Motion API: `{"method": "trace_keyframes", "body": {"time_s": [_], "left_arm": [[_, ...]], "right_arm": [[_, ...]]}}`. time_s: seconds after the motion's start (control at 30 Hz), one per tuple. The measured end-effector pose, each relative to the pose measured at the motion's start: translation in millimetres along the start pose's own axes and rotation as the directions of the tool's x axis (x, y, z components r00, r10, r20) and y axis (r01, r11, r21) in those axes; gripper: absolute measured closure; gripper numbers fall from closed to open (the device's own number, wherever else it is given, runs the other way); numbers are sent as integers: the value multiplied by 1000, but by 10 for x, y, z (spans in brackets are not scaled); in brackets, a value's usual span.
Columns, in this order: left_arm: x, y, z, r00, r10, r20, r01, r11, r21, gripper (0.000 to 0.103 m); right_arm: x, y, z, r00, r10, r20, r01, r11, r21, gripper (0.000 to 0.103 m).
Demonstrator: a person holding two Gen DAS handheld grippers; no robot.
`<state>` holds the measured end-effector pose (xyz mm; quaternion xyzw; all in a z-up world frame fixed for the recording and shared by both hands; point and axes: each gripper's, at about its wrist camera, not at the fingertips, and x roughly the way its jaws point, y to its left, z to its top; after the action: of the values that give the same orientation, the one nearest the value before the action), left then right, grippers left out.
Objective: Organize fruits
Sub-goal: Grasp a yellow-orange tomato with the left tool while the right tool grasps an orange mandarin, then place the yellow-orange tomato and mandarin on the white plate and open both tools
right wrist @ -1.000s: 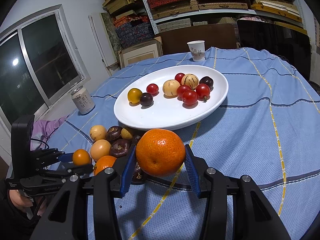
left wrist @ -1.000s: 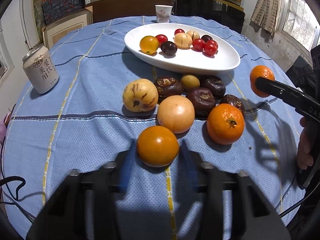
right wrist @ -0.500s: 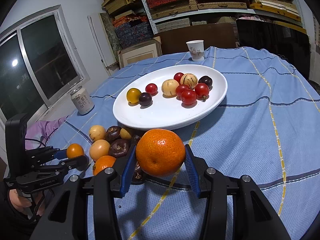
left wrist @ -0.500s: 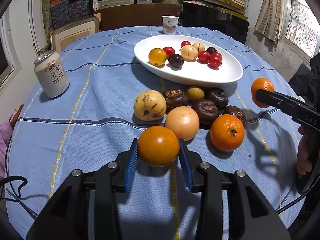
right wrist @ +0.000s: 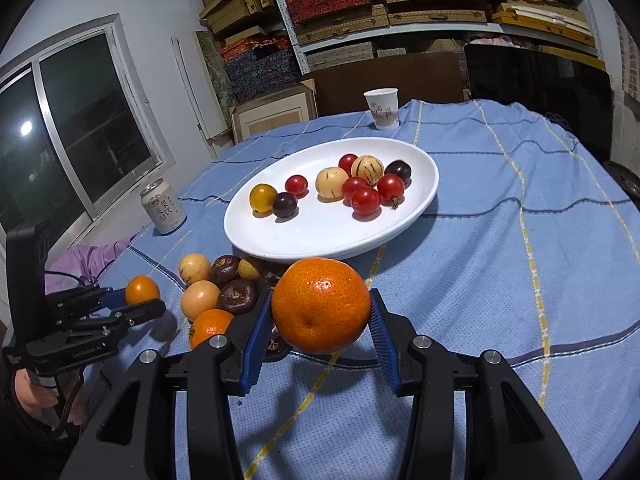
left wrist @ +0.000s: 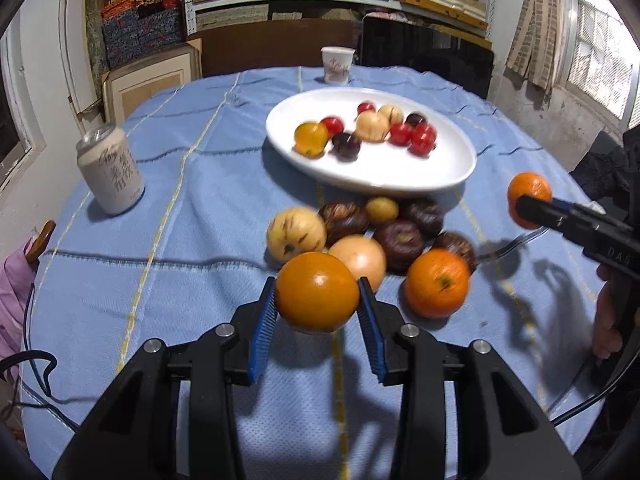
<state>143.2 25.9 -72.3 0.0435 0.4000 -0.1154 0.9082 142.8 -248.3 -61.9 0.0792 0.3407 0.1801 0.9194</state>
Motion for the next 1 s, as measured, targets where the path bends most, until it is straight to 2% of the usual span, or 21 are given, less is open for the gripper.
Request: {"method": "trace_keyframes", "body": {"time_s": [0.2,0.37,0.53,0.67,0.87,0.97,1.0], "left_arm": [[-184,-146,463,997,-33,70,31,999,40,65],[-55,-220,1000,994,-26,110,19,998,62,64],[433,-116,1546,997,-42,63,41,999,5,64],[794,-72,1798,998,-51,34,51,998,-20,64],[1299,-26,1914,998,-55,-34,54,998,-27,64],[1433,-23,1918,996,-57,-66,55,998,-28,64],[1461,-9,1910,995,-59,-77,56,998,-30,57]], "right_arm": [[-223,4,312,998,-5,57,7,999,-36,56],[-226,17,634,997,-26,76,33,996,-87,56],[44,112,849,998,-41,40,46,988,-144,56],[412,191,938,999,-43,-8,40,982,-182,56],[856,148,1003,996,-71,-59,60,984,-169,56],[977,139,1007,993,-87,-80,73,983,-167,54],[986,147,999,992,-94,-80,79,982,-172,48]]}}
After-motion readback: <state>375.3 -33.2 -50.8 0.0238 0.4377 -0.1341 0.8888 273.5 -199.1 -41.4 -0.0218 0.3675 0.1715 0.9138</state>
